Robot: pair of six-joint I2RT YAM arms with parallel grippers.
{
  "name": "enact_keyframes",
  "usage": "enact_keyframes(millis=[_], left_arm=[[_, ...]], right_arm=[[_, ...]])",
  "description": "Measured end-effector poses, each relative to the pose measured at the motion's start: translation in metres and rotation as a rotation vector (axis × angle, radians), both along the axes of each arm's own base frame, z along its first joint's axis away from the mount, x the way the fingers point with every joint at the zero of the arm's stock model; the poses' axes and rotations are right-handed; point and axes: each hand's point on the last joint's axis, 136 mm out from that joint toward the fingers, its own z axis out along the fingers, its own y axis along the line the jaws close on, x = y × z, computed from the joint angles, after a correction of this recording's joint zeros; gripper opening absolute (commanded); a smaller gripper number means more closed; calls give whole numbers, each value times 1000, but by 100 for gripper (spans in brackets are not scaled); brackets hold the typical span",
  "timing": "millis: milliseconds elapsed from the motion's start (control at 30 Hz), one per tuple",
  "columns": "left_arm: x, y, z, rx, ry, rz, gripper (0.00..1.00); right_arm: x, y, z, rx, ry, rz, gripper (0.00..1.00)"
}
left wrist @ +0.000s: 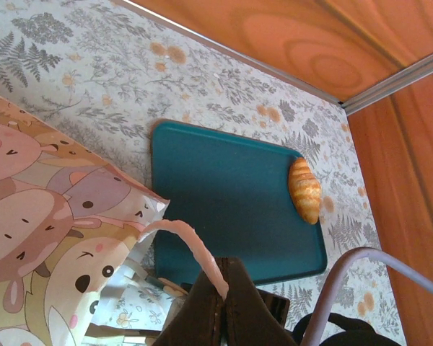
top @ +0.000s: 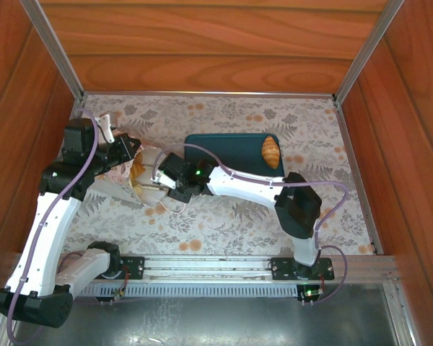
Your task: Take the fake bread out of the paper bag
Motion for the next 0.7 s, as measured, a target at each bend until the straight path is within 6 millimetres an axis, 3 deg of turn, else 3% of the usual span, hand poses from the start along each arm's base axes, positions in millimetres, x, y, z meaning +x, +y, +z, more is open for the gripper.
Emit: enact_keyframes(millis=[367,700], left_arm=[[0,0,0,-1,2,1,0],[1,0,5,-7,-5,3,0]], right_arm=[[-20,-15,3,50,98,-60,52],[-22,-1,12,136,138,-88,56]])
